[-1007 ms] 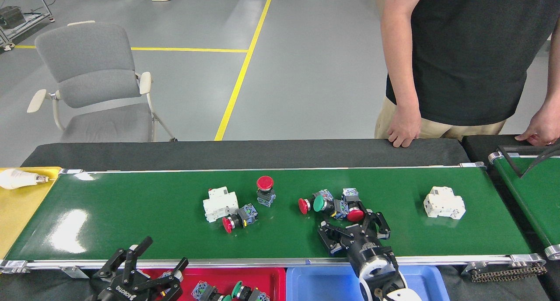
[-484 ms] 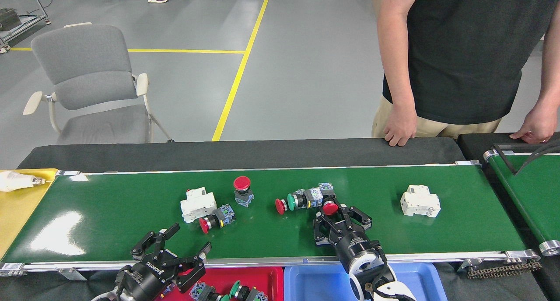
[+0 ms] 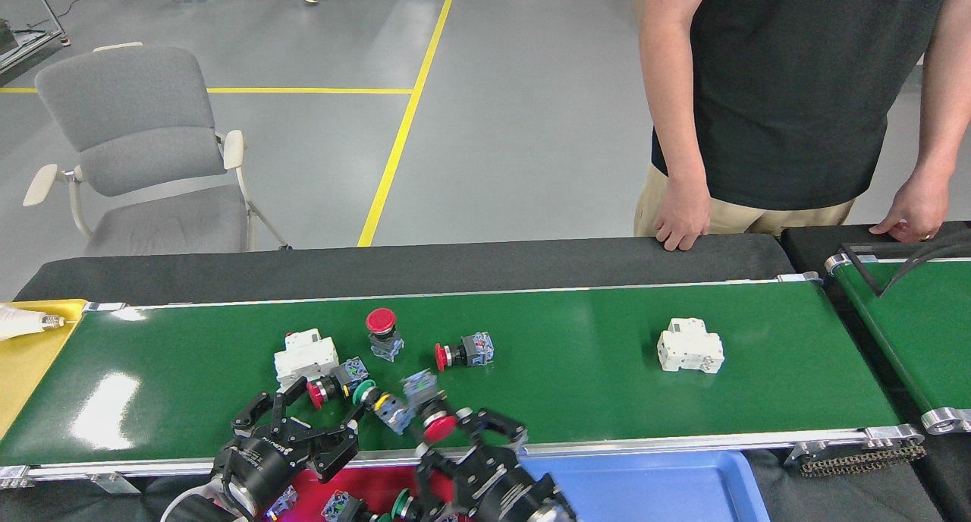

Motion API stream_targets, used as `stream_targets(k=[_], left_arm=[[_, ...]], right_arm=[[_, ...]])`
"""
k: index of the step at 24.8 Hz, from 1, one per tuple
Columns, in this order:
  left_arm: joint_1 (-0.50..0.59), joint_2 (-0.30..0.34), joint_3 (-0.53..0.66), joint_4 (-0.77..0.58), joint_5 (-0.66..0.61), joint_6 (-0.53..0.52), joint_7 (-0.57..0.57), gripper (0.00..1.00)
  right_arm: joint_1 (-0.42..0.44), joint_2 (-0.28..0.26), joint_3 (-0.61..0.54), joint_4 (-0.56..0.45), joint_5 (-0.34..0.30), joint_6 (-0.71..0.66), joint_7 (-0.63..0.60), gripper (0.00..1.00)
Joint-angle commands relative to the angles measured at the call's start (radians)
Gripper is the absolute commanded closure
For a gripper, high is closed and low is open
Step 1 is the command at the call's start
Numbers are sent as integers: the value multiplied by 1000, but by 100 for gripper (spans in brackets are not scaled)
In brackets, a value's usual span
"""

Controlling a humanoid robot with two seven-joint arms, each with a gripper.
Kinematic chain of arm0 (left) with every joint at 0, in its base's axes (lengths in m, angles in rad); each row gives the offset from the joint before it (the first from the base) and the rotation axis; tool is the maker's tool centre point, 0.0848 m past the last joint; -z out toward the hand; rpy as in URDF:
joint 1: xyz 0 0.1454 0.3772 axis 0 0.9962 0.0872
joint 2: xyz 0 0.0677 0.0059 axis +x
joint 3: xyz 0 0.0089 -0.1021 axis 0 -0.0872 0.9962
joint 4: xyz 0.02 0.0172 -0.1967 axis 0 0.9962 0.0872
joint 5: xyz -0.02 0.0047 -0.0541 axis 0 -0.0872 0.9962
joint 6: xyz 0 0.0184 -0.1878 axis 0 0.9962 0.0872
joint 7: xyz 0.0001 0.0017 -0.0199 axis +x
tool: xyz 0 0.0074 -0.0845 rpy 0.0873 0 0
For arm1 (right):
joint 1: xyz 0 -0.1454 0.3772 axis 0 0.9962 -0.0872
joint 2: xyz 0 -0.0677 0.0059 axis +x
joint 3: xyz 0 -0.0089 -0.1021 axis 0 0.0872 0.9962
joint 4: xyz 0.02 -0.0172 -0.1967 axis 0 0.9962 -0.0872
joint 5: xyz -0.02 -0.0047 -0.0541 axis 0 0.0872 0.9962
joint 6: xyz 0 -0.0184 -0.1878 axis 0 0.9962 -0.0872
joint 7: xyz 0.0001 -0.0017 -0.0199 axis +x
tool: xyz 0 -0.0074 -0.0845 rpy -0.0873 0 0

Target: Pick switch part from conveyor to tray

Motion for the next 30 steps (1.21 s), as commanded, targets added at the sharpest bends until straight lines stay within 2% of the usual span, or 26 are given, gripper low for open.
stream_targets(k=[1,3,6,7,10,13,15,16,17,18,19,21,22,24,26,30], left_arm=[[-11,9,3,-4,3,-11,12,76],[-8,7,4,-9,14,-31,16,87],[0,1,9,-18,20,-66,18,93],[10,1,9,-30,34,-78,16,94],[73,7,16,-136,71,-172,16,95],[170,4,41,-288,91,-226,15,93],[245,0,55,-354,100,-226,13,91],[285,-8,70,-381,102,-226,13,88],[331,-23,85,-406,102,-226,12,75],[377,-48,102,-424,100,-226,10,52],[414,-71,118,-432,96,-226,8,34],[461,-112,141,-434,94,-226,8,7],[475,-138,165,-434,94,-226,8,2],[481,-172,225,-434,94,-226,8,2],[484,-180,288,-435,97,-226,12,2],[481,-194,420,-435,99,-226,18,2]], right_arm=[[-4,-7,1,-18,2,-1,-14,1],[4,-11,0,-40,2,-1,-22,1],[43,-103,-69,-153,-11,8,-34,1],[94,-139,-155,-204,-26,9,-45,1],[243,-142,-457,-242,-49,11,-105,1],[338,-90,-778,-241,-64,8,-136,1],[378,-79,-916,-236,-109,0,-137,1],[389,-82,-968,-231,-138,-1,-136,1],[392,-93,-1008,-224,-159,-3,-134,1],[392,-108,-1033,-216,-175,-3,-134,1],[392,-123,-1043,-211,-184,-3,-134,1],[395,-145,-1047,-210,-198,-3,-136,1],[402,-149,-1047,-210,-199,-3,-136,1],[412,-151,-1047,-210,-201,-3,-136,1],[419,-153,-1047,-210,-201,-8,-136,1],[453,-153,-1047,-218,-201,-152,-134,1]])
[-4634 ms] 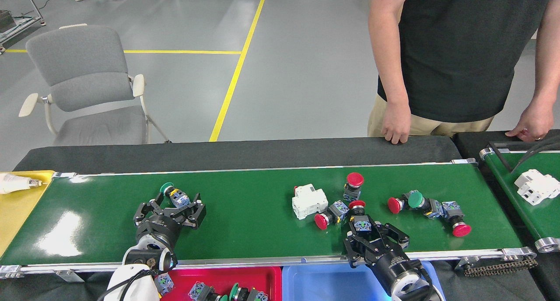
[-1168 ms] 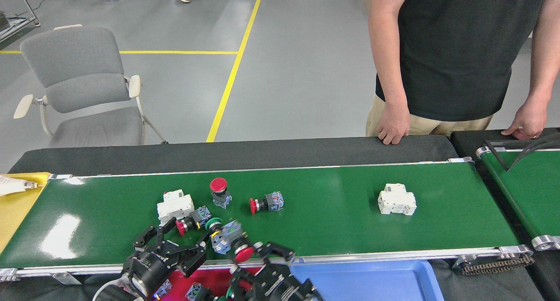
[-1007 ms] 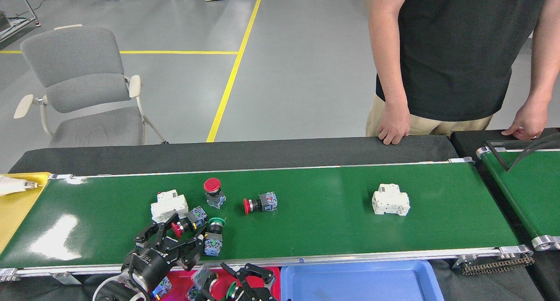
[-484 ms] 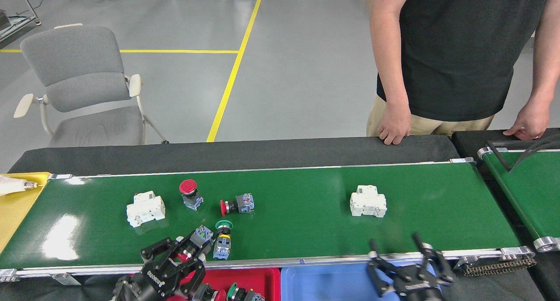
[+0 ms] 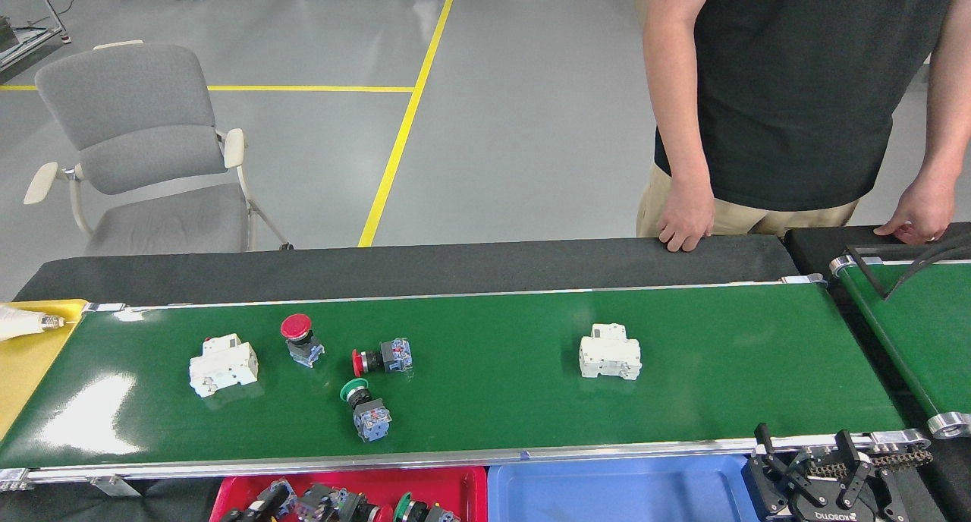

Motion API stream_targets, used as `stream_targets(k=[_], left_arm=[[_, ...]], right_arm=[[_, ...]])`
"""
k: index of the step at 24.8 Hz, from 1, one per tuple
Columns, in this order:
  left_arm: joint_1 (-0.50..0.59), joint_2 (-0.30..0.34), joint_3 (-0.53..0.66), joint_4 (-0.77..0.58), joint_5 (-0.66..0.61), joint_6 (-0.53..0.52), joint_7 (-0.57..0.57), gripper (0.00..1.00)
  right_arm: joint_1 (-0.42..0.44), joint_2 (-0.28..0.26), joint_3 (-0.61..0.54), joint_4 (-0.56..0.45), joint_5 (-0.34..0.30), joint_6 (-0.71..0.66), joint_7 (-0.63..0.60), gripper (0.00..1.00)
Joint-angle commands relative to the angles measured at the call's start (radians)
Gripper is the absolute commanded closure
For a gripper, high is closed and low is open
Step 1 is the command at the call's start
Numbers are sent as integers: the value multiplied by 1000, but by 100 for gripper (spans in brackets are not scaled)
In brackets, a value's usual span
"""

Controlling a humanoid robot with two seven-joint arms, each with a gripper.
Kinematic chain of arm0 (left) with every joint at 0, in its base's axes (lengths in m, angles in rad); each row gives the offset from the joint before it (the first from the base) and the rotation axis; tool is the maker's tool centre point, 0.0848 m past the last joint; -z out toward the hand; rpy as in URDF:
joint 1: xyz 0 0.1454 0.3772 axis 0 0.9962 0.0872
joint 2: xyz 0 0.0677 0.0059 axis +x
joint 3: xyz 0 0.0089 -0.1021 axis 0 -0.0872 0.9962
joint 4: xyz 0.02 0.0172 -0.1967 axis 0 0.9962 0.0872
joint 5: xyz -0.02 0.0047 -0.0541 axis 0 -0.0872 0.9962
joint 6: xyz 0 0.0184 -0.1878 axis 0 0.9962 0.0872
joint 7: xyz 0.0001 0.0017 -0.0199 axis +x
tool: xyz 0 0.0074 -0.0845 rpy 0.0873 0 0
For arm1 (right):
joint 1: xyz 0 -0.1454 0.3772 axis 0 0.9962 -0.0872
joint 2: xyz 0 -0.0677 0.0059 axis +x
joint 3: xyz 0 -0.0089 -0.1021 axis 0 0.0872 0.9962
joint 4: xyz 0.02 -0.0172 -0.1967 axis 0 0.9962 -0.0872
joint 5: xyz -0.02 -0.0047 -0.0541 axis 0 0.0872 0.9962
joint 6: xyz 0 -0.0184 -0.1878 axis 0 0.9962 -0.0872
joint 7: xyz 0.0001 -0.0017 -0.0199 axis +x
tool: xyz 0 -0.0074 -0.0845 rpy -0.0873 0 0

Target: Pick switch part from conveyor to tray

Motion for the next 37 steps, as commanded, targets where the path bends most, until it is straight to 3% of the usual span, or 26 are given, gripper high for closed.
stream_targets(k=[1,3,5,8,12,17,23,30,34,36,37], left_arm=[[-5,0,46,-8,3,90,15,2],[-8,6,54,-8,-1,278,38,2],[-15,17,60,-6,-21,362,47,2],[-34,47,61,-5,-32,360,49,2],[-68,52,34,-8,-55,299,44,2],[-95,55,-124,-8,-76,248,35,2],[-156,50,-200,-5,-119,236,-43,2],[-259,69,-187,107,-128,285,-54,2],[-318,73,-187,186,-158,382,-55,2],[-344,89,-187,219,-161,400,-55,2],[-354,104,-187,235,-161,408,-55,2]], right_arm=[[6,-8,-5,-20,-2,-105,-7,1],[8,-6,-5,-21,-2,-165,-4,1],[8,-2,-5,-21,-2,-198,2,1],[-17,-3,-4,-18,-2,-195,20,1],[-149,-12,32,34,2,-214,115,1],[-443,-19,147,260,1,-396,158,1],[-601,-9,374,441,10,-395,160,1],[-732,73,483,619,33,-363,155,1],[-812,138,529,731,56,-306,148,1],[-848,162,573,778,64,-238,123,9],[-864,165,613,792,82,-209,108,26]])
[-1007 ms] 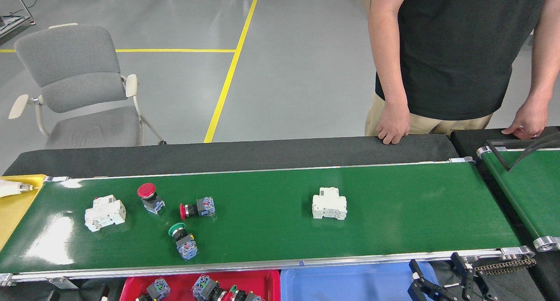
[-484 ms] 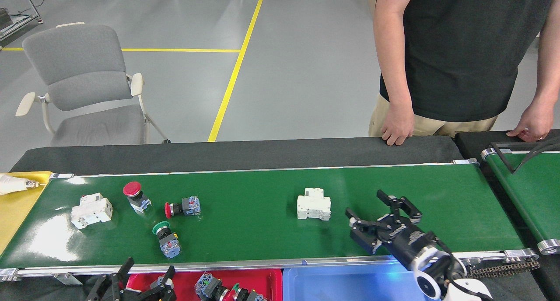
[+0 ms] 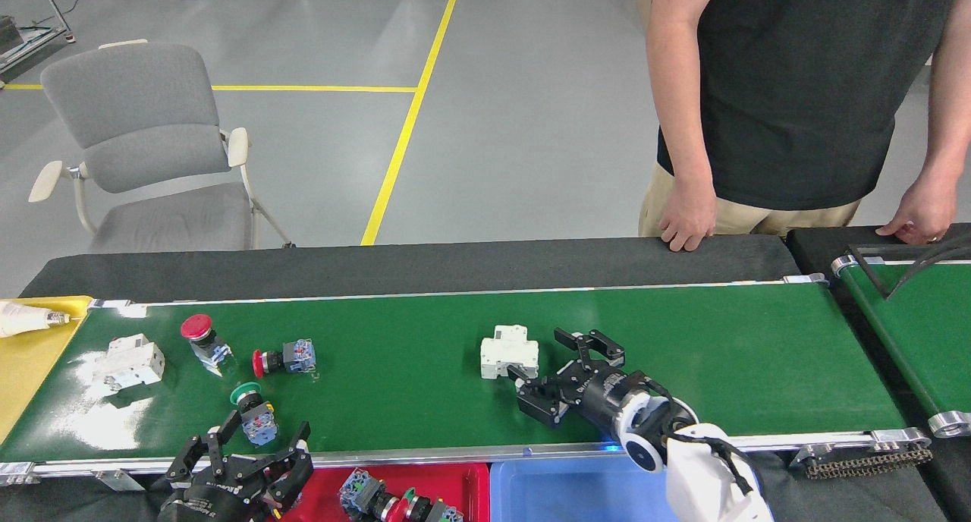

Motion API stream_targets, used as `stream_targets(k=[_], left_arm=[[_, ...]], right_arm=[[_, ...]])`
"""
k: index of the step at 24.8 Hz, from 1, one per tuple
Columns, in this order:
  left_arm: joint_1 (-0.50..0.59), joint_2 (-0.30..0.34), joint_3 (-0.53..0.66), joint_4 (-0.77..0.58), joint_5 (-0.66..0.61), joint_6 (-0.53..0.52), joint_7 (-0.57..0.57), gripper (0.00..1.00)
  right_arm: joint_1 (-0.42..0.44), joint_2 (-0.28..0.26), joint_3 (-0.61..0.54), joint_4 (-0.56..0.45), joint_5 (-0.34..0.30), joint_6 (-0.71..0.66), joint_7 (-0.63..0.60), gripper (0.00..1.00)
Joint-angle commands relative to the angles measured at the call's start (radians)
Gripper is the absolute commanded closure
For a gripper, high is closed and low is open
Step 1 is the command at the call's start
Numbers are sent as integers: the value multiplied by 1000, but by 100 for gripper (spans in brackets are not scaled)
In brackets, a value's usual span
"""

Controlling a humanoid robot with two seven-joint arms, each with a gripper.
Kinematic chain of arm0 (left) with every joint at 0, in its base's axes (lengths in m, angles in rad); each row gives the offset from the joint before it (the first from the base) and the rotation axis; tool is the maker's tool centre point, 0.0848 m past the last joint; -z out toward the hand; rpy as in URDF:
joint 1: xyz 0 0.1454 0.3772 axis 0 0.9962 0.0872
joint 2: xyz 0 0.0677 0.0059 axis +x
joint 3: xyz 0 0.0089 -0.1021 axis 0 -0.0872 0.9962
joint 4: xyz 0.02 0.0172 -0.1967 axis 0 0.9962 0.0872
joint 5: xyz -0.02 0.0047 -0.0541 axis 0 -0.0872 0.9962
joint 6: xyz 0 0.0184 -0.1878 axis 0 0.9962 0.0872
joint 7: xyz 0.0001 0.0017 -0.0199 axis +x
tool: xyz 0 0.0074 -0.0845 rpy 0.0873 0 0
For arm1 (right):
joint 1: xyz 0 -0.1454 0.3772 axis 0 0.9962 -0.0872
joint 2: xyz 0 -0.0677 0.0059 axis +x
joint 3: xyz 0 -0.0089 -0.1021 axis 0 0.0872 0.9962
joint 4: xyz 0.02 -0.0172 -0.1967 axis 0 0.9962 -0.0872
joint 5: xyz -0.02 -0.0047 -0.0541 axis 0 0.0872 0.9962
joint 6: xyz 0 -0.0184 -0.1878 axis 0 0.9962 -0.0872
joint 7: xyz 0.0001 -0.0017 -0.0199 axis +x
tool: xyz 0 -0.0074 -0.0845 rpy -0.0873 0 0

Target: Pick switch part from conveyor to tray

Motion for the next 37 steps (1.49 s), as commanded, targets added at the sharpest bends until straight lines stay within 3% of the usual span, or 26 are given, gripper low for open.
stream_targets(k=[1,2,3,4,6,7,10,13,15,18,19,20,22,25,26,30,31,32,33,35,37], left_arm=[[-24,28,2,21,-2,37,3,2],[-31,34,2,37,-2,53,4,3],[-37,39,2,47,-2,62,4,6],[-42,45,2,57,-2,68,6,17],[-42,54,2,72,7,65,7,63],[-42,57,4,81,7,68,9,72],[-36,56,7,81,18,68,14,87],[-2,56,7,32,71,40,17,90],[87,57,2,-66,108,-30,17,90],[225,40,10,-239,120,-289,15,83],[249,22,10,-246,125,-382,15,67],[257,2,10,-243,127,-382,14,51],[274,-38,5,-243,125,-382,12,1],[297,-53,16,-243,124,-382,12,0],[302,-53,27,-243,124,-382,14,0],[302,-64,105,-243,125,-382,14,0],[300,-67,121,-243,125,-334,15,0],[298,-67,137,-243,125,-238,15,0],[298,-66,150,-243,124,-142,15,0],[297,-61,176,-241,124,30,17,0],[297,-52,203,-241,122,42,26,0]], right_arm=[[-44,6,61,16,30,75,-41,49],[-53,4,90,25,39,87,-53,66],[-56,4,104,31,42,90,-53,72],[-56,4,110,34,42,90,-54,80],[-56,4,113,36,44,89,-54,92],[-56,4,113,36,42,89,-54,96],[-55,3,110,27,39,90,-54,98],[-44,1,104,-21,33,90,-54,98],[-7,-42,75,-122,31,90,-54,98],[142,-169,-39,-367,22,84,-53,98],[224,-212,-94,-467,13,84,-54,98],[283,-235,-143,-533,1,81,-54,98],[461,-286,-264,-683,-50,46,-56,98],[691,-312,-428,-829,-134,-63,-73,98],[762,-307,-477,-842,-143,-120,-85,98],[913,-300,-628,-840,-147,-298,-174,94],[950,-290,-654,-840,-147,-321,-182,88],[973,-278,-672,-839,-147,-347,-183,76],[982,-270,-686,-837,-147,-359,-183,54],[992,-257,-723,-835,-148,-364,-182,1],[987,-215,-744,-835,-150,-358,-176,1]])
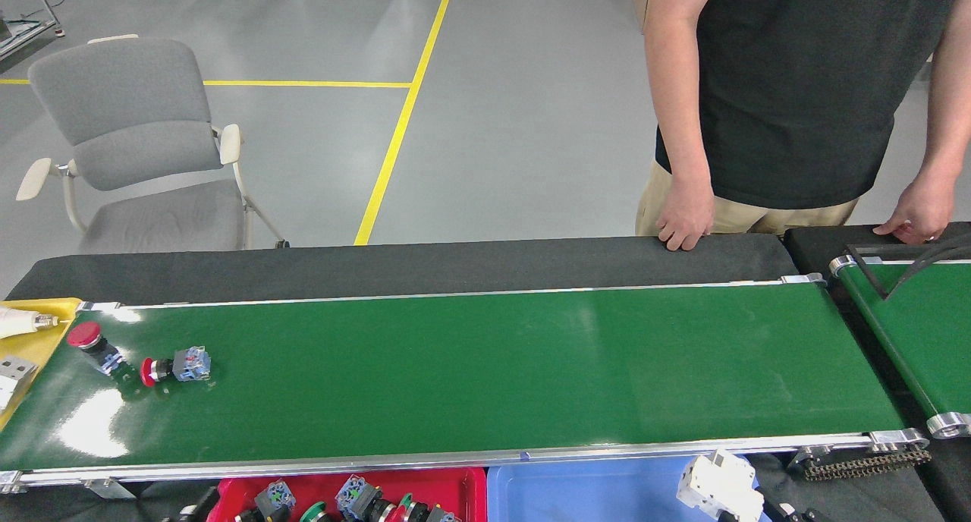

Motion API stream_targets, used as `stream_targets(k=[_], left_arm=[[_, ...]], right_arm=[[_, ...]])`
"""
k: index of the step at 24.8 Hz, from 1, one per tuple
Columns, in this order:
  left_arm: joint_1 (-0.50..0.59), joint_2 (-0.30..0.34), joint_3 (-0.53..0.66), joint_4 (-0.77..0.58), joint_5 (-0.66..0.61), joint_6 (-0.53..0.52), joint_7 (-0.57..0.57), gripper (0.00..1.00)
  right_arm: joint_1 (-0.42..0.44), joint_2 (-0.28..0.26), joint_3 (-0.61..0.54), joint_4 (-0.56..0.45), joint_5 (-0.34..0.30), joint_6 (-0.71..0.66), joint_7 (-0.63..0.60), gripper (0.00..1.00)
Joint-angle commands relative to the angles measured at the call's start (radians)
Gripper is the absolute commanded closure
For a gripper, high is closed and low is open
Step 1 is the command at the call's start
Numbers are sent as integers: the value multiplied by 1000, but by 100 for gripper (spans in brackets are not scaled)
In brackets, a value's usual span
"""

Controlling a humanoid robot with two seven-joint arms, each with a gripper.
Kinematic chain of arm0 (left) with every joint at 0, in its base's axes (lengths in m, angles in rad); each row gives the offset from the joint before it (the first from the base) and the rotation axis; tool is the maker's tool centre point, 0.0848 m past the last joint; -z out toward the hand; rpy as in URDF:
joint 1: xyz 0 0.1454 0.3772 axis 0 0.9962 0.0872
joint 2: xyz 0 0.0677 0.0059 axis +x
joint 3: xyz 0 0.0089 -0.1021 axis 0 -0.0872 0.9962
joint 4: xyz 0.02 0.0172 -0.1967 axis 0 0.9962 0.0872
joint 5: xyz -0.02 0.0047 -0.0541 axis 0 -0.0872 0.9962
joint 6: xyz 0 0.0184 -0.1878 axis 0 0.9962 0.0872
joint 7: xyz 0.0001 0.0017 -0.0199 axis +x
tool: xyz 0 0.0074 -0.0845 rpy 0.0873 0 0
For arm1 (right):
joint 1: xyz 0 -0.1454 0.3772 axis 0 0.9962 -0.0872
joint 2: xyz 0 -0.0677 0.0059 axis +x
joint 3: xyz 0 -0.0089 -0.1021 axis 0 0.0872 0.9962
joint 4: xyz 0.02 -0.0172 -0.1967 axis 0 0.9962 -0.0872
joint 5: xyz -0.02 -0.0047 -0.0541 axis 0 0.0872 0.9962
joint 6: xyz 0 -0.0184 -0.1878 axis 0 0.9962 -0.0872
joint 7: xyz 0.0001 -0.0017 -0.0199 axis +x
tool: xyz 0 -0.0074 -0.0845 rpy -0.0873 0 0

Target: Pick switch part from conveyor to tray

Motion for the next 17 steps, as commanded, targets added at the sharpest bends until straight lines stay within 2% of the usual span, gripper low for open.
stream_targets(k=[1,4,6,8,9,11,17], left_arm=[[-6,15,16,-10,1,62,33,0],[-9,16,10,-13,-2,60,71,0],[-15,19,8,-11,-2,59,71,0],[-21,31,7,-10,-17,59,75,0],[-26,39,10,-7,-20,59,76,0],[-29,56,19,7,-14,59,78,0],[-23,87,21,12,-11,59,176,0]], right_arm=[[-11,46,-24,-12,-5,-8,0,1],[-52,130,-55,-16,-2,94,4,1],[-109,164,-53,-16,23,253,21,3],[-158,186,-50,-16,113,422,54,3],[-170,193,-47,-16,153,465,66,3],[-175,207,-7,-16,211,482,77,3],[-167,201,19,-16,218,476,86,3]])
